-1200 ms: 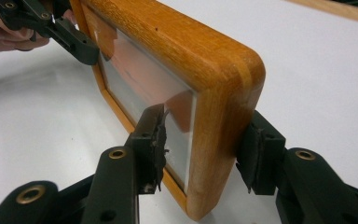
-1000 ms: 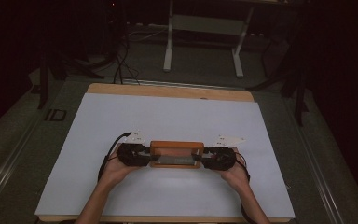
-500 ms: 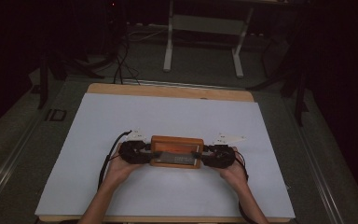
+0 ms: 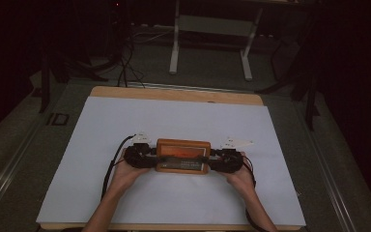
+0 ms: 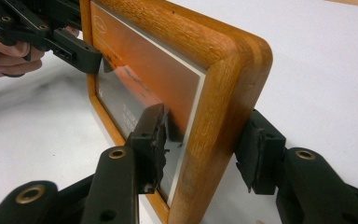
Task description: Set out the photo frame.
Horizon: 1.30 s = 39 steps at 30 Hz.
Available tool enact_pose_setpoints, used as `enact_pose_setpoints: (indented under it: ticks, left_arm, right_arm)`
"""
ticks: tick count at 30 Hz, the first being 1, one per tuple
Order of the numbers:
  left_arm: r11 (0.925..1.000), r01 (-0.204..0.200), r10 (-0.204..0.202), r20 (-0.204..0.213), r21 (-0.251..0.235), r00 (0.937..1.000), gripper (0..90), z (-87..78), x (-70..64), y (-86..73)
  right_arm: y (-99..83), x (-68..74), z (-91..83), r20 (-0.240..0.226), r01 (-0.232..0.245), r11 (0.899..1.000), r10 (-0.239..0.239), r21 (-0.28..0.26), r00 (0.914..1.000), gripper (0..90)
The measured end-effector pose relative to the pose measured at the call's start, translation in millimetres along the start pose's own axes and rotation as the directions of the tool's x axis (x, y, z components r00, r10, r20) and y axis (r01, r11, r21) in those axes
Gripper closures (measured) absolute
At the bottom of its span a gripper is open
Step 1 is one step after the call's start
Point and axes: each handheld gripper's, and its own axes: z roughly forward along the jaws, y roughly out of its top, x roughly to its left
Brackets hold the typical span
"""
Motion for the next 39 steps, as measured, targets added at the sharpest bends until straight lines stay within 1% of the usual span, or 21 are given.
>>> enact_pose_setpoints:
  ticks: [4,8,10,18,23,33,39]
  left_arm:
    - [0.9998,-0.004,0.004,-0.002,0.02,1.0,50.4,3.1,-0.5,-1.0]
    - [0.9998,-0.008,0.008,-0.002,0.016,1.0,47.9,3.1,-1.2,-1.1]
    - [0.9998,-0.013,0.013,-0.009,0.015,0.9999,46.6,1.9,-1.4,-0.8]
    - [0.9995,0.001,-0.002,-0.028,-0.033,0.9996,44.6,-9.1,1.2,0.7]
    - [0.9986,-0.003,0.001,-0.033,-0.052,0.9994,44.5,-16.7,1.6,1.5]
    - [0.9986,-0.011,0.009,-0.042,-0.052,0.9991,45.0,-27.6,1.0,1.7]
    - [0.9985,-0.019,0.016,-0.053,-0.051,0.9985,45.3,-31.7,0.0,0.8]
  right_arm:
    - [-0.5,0.9,0.6,0.007,0.014,1.0,-0.014,0.005,0.9999,53.7]
    - [-1.5,0.3,1.1,0.015,0.014,1.0,-0.014,0.007,0.9998,49.7]
    - [-1.0,0.2,0.3,0.022,0.012,1.0,-0.013,0.006,0.9997,48.2]
    - [3.6,0.3,-7.4,0.041,0.017,1.0,-0.017,-0.011,0.999,42.5]
    - [5.9,-0.4,-12.6,0.046,0.025,1.0,-0.025,-0.013,0.9986,41.1]
    - [7.4,-3.2,-23.5,0.053,0.038,0.999,-0.038,-0.005,0.9979,40.4]
    - [7.4,-5.8,-32.1,0.051,0.045,0.999,-0.044,-0.021,0.9978,40.5]
